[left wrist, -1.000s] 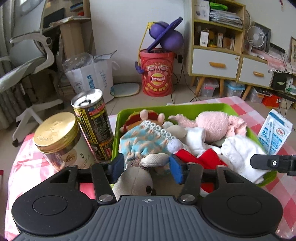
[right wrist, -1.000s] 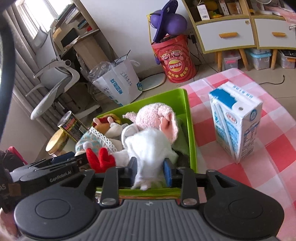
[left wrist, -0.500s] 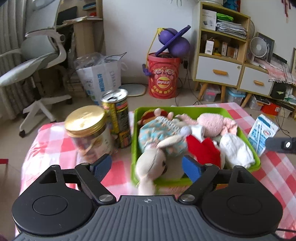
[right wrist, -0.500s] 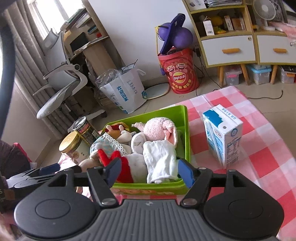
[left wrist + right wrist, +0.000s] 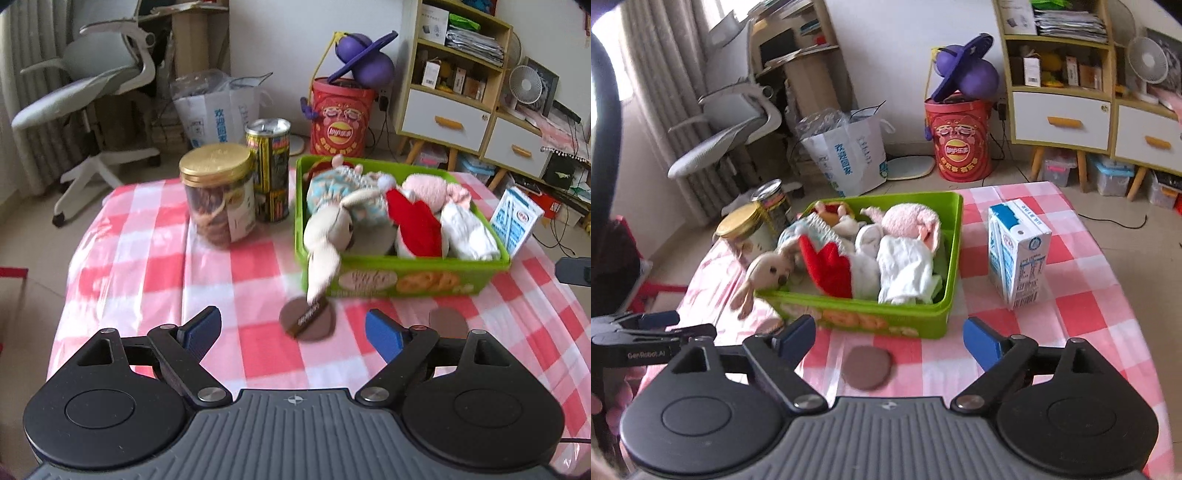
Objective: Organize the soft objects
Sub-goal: 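Move both tools toward the two round brown pads on the tablecloth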
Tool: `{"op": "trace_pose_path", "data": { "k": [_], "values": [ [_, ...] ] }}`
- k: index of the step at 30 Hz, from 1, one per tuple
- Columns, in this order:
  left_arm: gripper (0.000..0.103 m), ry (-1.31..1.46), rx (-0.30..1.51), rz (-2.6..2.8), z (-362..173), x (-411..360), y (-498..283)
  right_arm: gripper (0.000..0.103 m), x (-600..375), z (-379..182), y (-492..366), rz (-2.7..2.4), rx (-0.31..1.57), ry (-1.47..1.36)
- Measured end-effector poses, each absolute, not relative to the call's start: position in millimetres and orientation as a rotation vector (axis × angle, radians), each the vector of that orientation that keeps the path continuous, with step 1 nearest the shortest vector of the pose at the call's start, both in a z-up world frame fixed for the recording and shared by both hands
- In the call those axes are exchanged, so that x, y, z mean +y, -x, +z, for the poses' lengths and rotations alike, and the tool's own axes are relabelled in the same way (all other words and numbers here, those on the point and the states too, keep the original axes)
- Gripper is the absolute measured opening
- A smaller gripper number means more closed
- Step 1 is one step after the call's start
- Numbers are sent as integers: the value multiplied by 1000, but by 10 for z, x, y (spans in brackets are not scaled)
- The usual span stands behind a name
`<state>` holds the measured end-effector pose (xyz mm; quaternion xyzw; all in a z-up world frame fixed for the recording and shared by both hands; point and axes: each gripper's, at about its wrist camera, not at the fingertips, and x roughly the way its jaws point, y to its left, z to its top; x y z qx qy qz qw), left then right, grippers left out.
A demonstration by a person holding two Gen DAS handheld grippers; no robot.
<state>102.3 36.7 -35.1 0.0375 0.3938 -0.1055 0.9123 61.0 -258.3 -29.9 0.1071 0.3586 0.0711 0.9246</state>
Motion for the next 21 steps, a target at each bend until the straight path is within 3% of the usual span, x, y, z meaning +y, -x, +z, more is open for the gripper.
{"op": "trace_pose_path", "data": {
  "k": [4, 6, 21],
  "values": [
    [84, -72, 829, -222, -426, 381, -898, 66, -2493, -325, -479, 160, 747, -178],
    [99, -82, 821, -215, -468, 379, -842, 67, -2437, -374, -437, 163, 760, -153],
    [98, -84, 850, -234, -917, 427, -744, 68, -1969, -1026, -372, 186, 895, 9]
  ]
}}
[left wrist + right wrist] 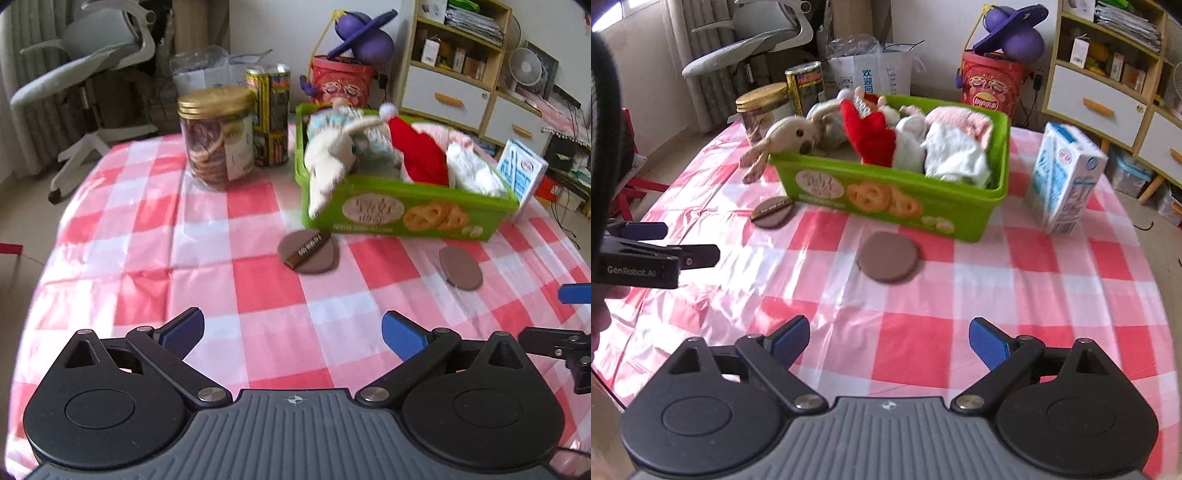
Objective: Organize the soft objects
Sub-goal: 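Move both tools toward the two round brown pads on the tablecloth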
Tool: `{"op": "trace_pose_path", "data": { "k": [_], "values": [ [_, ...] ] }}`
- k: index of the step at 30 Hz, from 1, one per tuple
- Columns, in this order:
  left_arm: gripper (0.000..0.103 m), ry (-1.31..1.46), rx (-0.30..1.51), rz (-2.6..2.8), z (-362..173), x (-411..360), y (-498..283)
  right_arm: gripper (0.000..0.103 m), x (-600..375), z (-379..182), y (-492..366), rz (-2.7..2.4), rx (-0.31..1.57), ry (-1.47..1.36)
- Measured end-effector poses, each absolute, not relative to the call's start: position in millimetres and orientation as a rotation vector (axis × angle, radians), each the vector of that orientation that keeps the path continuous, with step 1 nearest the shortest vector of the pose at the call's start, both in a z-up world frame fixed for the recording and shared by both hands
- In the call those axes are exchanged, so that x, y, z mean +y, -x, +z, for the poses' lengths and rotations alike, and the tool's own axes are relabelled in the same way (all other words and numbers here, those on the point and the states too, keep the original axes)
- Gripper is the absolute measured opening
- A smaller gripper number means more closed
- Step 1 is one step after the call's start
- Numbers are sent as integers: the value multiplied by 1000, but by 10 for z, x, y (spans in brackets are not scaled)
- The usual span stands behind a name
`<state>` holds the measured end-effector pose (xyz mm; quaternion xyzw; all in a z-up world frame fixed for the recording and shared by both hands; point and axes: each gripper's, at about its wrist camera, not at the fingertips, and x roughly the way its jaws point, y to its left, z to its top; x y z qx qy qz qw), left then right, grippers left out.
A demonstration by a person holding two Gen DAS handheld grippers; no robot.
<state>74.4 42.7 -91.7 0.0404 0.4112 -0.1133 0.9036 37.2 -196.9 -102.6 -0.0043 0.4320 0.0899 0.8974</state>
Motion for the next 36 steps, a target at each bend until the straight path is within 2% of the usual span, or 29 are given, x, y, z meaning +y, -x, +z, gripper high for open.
{"op": "trace_pose_path", "data": {
  "k": [10, 14, 23, 36],
  "values": [
    [98, -170, 854, -244, -1314, 335, -785, 68, -1686, -1408, -430, 201, 871, 117],
    [98, -113, 857, -241, -1342, 379, -855, 80, -1725, -1497, -503, 192, 860, 70],
    [98, -117, 759, -286, -1403, 345, -971, 80, -1711, -1551, -656, 160, 801, 39],
    [97, -108, 740, -302, -1423, 306, -1221, 79, -1708, -1586, -848, 170, 749, 37]
  ]
}}
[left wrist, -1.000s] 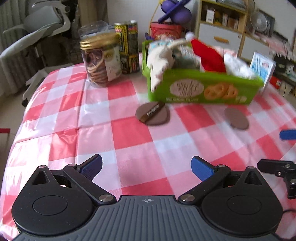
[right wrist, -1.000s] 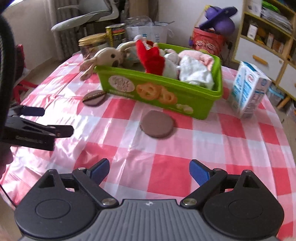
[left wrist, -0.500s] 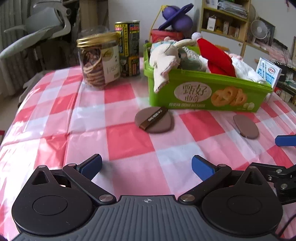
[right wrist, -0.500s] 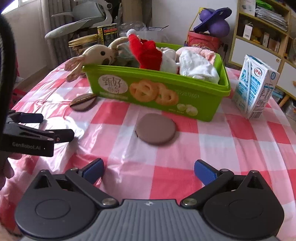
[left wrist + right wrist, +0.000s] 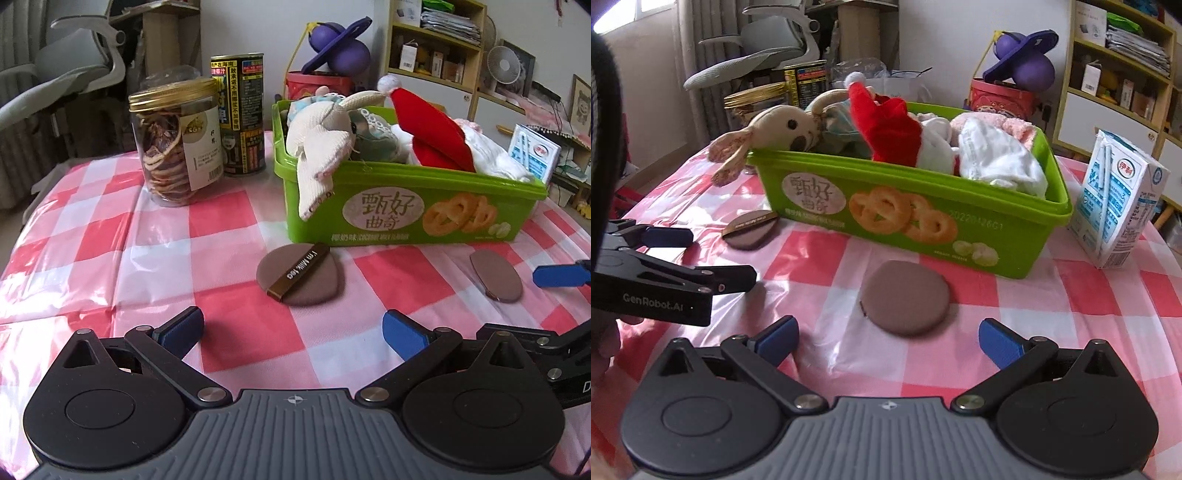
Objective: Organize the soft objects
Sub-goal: 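Move both tools toward the two round brown pads on the tablecloth, then grasp the labeled brown pad with the left tool while the right tool grasps the plain brown pad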
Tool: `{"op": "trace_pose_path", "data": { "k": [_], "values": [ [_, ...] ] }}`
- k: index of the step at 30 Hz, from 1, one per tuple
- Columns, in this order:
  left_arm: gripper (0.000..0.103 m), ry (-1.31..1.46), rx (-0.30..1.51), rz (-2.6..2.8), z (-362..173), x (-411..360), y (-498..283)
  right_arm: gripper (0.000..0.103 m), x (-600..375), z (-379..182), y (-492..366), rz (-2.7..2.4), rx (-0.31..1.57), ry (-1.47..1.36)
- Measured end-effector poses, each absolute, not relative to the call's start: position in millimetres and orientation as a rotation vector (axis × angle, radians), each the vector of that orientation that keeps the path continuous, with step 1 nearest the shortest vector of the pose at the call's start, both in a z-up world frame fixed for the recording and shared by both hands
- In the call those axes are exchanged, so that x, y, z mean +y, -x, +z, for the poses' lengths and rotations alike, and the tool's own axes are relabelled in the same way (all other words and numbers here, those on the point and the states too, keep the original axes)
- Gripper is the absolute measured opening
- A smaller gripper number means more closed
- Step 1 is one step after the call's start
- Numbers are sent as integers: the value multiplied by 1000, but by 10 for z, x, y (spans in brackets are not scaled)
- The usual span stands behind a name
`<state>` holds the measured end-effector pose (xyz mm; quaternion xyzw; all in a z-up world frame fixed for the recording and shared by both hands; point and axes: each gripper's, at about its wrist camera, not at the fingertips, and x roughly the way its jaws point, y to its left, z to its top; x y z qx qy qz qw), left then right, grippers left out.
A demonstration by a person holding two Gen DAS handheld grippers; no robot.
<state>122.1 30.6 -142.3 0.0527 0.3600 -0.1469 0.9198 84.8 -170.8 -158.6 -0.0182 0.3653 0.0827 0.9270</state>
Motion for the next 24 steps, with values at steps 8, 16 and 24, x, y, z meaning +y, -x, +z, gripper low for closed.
{"op": "trace_pose_path", "data": {
  "k": [8, 16, 24],
  "values": [
    [88, -89, 729, -269, -1406, 286, -1305, 77, -1810, -1580, -920, 138, 744, 21],
    [75, -78, 715, -252, -1386, 254, -1361, 64, -1899, -1549, -967, 117, 737, 3],
    [56, -90, 722, -261, -1353, 204, -1382, 46, -1861, -1524, -982, 161, 736, 28]
  ]
}}
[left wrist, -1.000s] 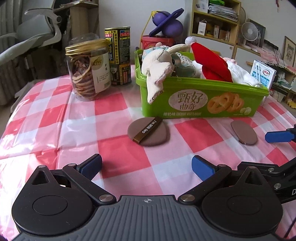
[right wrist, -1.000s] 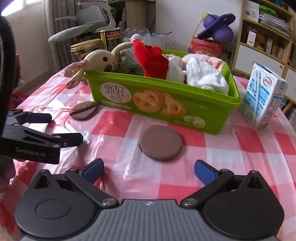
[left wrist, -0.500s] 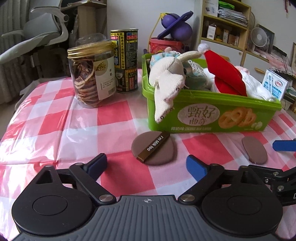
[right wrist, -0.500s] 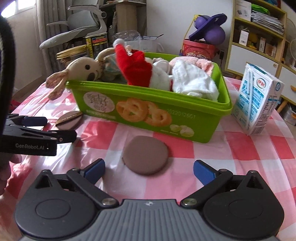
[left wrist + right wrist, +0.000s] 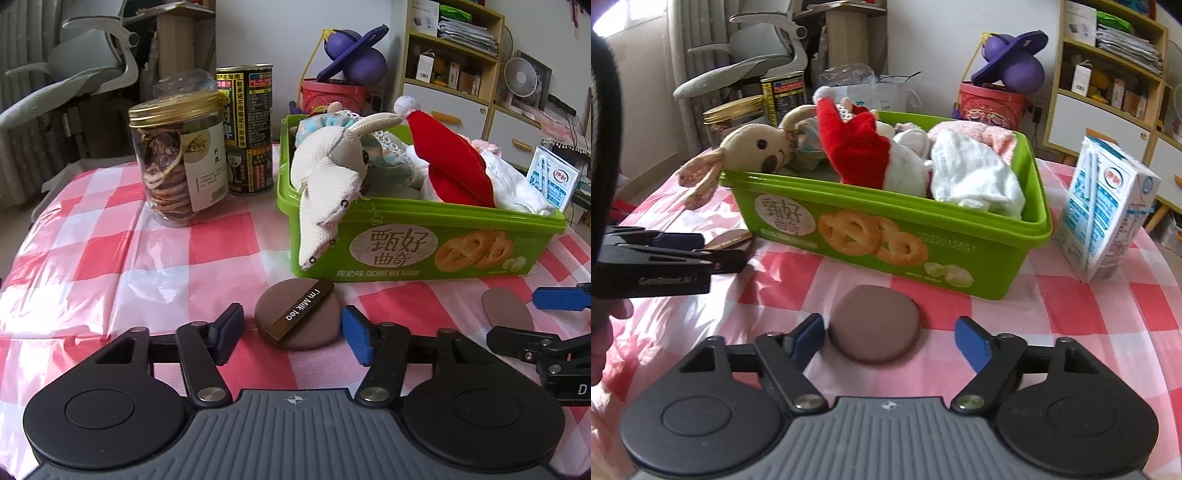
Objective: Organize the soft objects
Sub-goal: 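Grasp the labeled brown pad with the left tool while the right tool grasps the plain brown pad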
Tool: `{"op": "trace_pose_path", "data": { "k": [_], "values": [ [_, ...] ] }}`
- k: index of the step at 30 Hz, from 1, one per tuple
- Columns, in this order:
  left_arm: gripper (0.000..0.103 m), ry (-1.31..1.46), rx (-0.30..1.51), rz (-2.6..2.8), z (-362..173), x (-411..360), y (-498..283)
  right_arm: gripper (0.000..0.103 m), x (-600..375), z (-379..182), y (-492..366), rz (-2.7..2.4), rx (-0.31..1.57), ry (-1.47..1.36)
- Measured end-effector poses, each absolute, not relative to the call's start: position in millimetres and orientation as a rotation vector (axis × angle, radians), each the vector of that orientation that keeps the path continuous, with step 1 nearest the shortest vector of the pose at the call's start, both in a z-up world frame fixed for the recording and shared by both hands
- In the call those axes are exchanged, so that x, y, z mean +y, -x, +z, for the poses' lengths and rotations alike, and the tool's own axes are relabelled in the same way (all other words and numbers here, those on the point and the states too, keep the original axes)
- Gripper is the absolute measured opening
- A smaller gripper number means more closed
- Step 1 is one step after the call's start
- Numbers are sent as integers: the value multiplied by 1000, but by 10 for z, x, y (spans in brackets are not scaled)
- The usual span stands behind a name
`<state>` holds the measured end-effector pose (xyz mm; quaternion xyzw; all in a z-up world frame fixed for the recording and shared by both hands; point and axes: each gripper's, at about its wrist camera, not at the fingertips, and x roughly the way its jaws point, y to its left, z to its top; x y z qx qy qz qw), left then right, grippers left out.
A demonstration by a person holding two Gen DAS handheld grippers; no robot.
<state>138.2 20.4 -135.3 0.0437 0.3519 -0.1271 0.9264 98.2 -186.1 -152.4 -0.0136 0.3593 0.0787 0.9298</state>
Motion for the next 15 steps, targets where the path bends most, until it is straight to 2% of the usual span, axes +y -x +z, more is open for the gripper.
{"op": "trace_pose_path", "data": {
  "k": [7, 15],
  "values": [
    [50, -99, 735, -269, -1334, 190, -1378, 26, -1858, -1488, -975, 186, 740, 23],
    [48, -111, 766, -277, -1300, 184, -1355, 24, -1952, -1438, -1021, 200, 775, -41]
  ]
}}
